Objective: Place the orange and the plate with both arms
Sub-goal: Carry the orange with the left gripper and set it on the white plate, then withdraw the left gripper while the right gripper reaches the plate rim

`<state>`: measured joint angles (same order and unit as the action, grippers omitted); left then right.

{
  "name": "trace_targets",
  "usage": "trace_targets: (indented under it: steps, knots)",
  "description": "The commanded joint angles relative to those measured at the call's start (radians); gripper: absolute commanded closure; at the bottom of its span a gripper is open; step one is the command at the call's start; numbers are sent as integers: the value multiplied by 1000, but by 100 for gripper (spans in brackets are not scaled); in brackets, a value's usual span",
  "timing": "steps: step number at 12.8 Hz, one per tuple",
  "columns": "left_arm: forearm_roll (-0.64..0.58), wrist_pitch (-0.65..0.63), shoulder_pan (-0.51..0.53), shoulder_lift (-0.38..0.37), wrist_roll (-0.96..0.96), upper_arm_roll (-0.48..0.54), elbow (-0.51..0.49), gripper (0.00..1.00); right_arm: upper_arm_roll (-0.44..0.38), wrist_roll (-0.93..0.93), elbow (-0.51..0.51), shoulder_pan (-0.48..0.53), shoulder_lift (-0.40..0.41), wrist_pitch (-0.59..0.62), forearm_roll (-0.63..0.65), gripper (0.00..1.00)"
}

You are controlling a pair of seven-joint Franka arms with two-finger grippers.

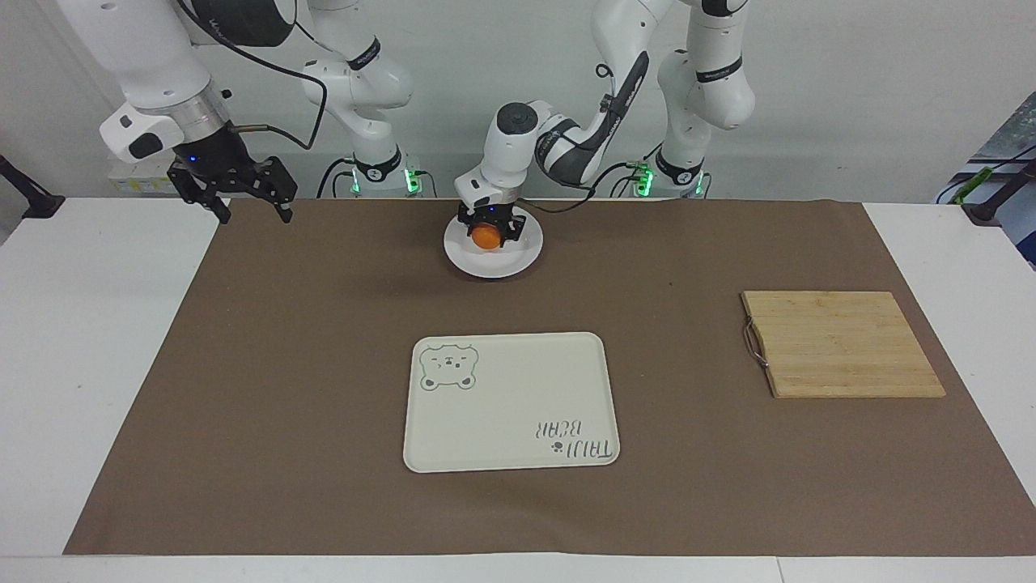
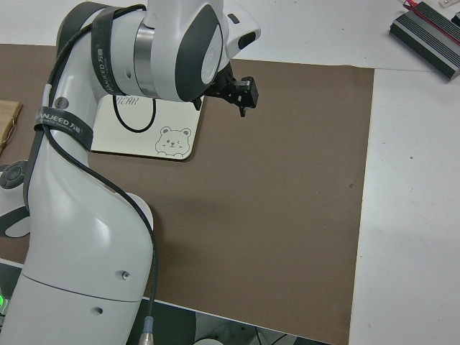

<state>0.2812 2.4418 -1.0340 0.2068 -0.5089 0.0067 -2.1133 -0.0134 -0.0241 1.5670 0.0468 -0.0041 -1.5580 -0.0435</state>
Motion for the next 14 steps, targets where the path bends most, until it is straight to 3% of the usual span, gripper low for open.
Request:
trace_targets:
  steps: [1, 6, 9, 14]
  knots:
    - [13, 0, 22, -18, 26, 3, 9, 0, 6, 21, -16, 5, 7, 18, 5, 0]
    - [-16, -27, 50, -70, 38, 15, 35, 0, 1, 23, -16, 5, 7, 16, 7, 0]
    - [-118, -160, 130, -84, 41, 15, 120, 0, -5, 21, 1, 5, -5, 19, 19, 0]
    - [-178, -266, 337, -127, 128, 15, 209, 0, 12, 23, 241, -27, -112, -126, 17, 0]
